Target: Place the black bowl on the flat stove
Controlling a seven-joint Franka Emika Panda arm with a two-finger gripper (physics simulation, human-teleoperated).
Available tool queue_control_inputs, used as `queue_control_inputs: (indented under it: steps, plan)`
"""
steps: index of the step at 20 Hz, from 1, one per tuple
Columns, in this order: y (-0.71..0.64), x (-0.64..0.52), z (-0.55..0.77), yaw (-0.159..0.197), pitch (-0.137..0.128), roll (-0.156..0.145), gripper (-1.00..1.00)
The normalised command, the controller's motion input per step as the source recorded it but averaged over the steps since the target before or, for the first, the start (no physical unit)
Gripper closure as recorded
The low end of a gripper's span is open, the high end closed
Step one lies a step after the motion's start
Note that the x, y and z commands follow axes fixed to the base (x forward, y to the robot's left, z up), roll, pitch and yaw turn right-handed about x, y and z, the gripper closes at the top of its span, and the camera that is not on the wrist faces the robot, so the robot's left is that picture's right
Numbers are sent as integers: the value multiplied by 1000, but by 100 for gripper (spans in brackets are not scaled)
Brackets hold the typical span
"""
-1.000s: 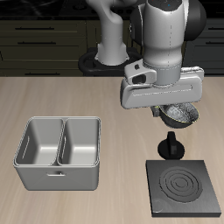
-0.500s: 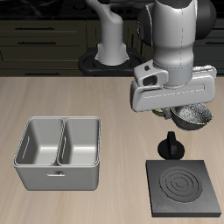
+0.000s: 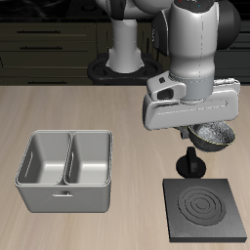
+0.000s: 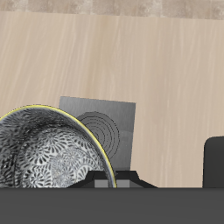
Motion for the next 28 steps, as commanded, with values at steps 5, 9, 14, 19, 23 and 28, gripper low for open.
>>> queue_control_inputs:
  steps: [5, 9, 14, 19, 23, 28]
  plan:
    - [-50, 172, -55, -1, 16, -19, 100]
    - [78, -2, -206, 16, 15, 14, 100]
    - [110, -75, -319, 0, 40, 18, 100]
    - [218, -88, -302, -2, 30, 42, 100]
    - [46, -11, -137, 9, 11, 18, 100]
    - [-27, 44, -205, 16, 21, -4, 100]
